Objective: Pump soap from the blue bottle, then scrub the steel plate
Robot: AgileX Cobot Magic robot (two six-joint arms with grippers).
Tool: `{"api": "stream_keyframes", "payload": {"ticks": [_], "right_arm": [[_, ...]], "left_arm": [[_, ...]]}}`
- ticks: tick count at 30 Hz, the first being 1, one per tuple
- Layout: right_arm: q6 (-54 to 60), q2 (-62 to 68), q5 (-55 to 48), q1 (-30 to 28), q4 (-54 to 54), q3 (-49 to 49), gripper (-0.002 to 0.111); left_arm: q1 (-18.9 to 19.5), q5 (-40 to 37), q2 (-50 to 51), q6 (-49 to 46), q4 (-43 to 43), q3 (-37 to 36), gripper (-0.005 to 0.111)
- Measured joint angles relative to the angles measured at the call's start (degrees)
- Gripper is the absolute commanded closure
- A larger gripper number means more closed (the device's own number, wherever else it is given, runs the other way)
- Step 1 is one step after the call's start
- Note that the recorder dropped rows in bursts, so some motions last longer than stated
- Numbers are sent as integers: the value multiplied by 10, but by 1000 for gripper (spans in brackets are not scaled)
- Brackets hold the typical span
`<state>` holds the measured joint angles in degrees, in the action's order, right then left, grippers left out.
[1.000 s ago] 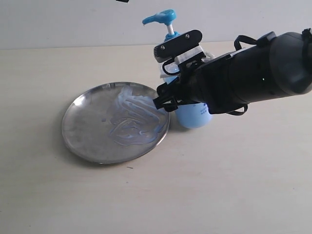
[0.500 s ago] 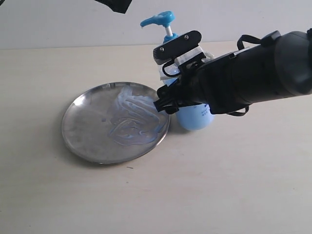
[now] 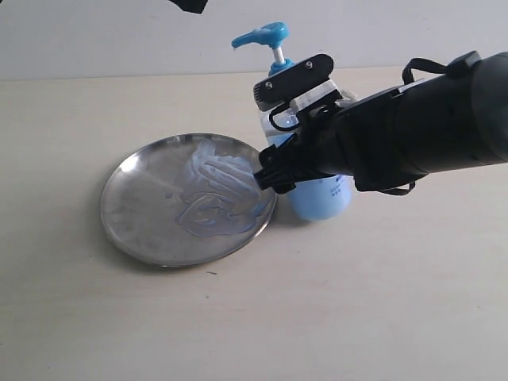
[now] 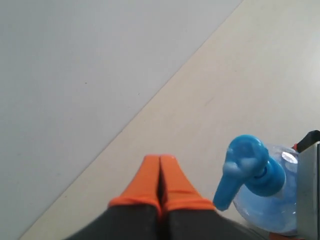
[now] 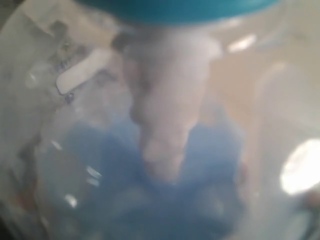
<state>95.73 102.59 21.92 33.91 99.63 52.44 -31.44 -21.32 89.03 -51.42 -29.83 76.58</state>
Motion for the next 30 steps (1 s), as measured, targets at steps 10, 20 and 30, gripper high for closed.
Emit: {"api": "stream_keyframes", "payload": {"ticks": [10, 20, 30], "right_arm": [[28, -3, -31, 0, 1, 0, 108], [43, -3, -31, 0, 1, 0, 108], [49, -3, -31, 0, 1, 0, 108]], "left_arm": [[24, -15, 0, 0, -3, 0, 107], [41, -52, -5, -38, -44, 0, 107], [41, -94, -8, -213, -237, 0, 107]]}}
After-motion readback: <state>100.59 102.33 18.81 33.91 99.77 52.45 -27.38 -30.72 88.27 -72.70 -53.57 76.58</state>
